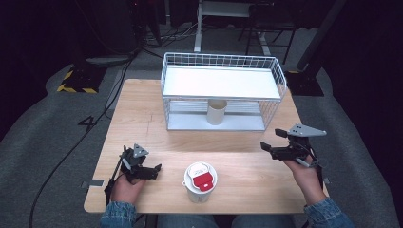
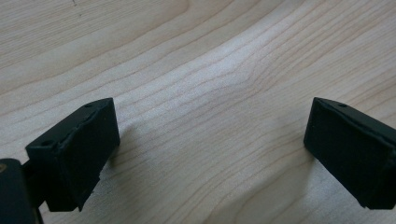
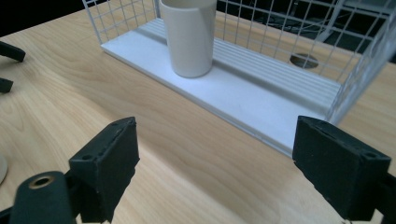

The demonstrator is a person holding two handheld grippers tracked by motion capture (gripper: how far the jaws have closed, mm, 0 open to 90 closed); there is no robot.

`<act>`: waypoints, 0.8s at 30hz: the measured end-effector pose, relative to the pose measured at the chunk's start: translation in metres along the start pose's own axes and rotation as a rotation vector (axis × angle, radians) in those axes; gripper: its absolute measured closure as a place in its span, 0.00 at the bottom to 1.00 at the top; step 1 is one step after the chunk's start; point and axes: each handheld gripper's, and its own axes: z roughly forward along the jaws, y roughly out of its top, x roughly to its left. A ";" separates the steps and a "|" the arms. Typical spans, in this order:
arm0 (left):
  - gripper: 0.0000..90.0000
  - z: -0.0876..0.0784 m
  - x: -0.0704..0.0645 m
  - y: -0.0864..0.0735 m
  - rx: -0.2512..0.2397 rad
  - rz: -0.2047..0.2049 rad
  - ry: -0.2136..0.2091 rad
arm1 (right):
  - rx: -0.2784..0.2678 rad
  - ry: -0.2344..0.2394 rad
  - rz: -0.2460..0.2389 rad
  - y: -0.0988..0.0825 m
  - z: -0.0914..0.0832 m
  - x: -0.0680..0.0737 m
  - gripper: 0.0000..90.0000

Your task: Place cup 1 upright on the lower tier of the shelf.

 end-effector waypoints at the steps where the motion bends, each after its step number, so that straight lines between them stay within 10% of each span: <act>1: 0.04 0.000 0.000 0.000 0.002 -0.001 0.000 | 0.006 0.021 0.019 -0.006 -0.004 -0.002 0.17; 24: 0.05 -0.001 -0.001 0.000 0.001 0.001 0.003 | 0.150 -0.074 0.042 -0.076 -0.004 -0.008 0.17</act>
